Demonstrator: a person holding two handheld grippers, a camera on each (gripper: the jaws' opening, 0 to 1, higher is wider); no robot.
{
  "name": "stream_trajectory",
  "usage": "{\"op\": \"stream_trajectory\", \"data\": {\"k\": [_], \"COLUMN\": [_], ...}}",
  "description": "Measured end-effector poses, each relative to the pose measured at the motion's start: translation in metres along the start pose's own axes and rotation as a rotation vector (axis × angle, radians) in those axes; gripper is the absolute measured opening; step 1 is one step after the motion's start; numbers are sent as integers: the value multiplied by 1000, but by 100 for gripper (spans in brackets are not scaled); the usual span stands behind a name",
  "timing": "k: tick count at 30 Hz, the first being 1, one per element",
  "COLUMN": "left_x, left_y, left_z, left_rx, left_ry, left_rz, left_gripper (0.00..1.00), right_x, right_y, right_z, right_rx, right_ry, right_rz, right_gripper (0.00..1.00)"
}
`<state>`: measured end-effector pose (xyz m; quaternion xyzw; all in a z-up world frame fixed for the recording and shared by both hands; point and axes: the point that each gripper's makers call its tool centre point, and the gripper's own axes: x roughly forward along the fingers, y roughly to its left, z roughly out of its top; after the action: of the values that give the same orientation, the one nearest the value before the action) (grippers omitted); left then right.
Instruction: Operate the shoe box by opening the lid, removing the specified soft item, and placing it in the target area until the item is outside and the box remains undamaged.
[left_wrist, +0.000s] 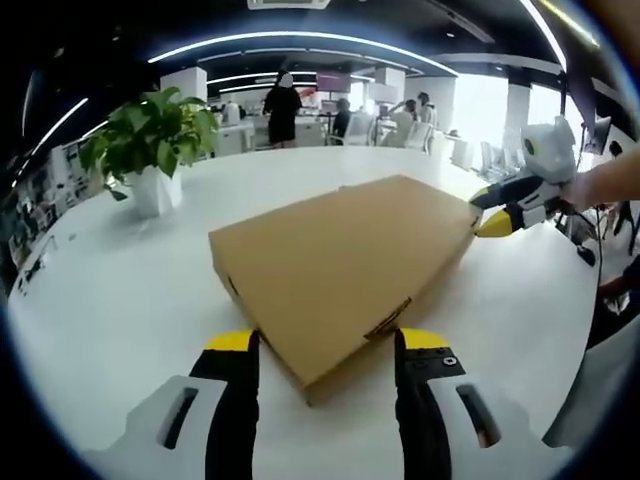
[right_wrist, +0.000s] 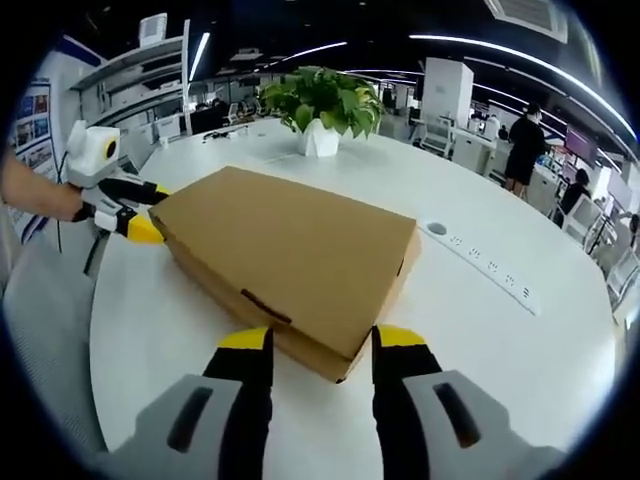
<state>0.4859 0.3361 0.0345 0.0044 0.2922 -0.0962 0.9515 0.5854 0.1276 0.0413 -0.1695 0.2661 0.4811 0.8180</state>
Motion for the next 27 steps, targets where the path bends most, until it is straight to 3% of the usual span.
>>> {"op": "stream_trajectory", "data": {"k": [27], "left_x": [-6], "left_y": [14], "left_z": [-6], "left_rx": [90], "left_ry": [59], "left_rz": [-142], "left_gripper": [53], "right_x": [-19], "right_y": [36], "right_z": [-11], "right_rx": [75], "right_ry": [-21], "right_rz": [-62], "right_gripper": [30]}}
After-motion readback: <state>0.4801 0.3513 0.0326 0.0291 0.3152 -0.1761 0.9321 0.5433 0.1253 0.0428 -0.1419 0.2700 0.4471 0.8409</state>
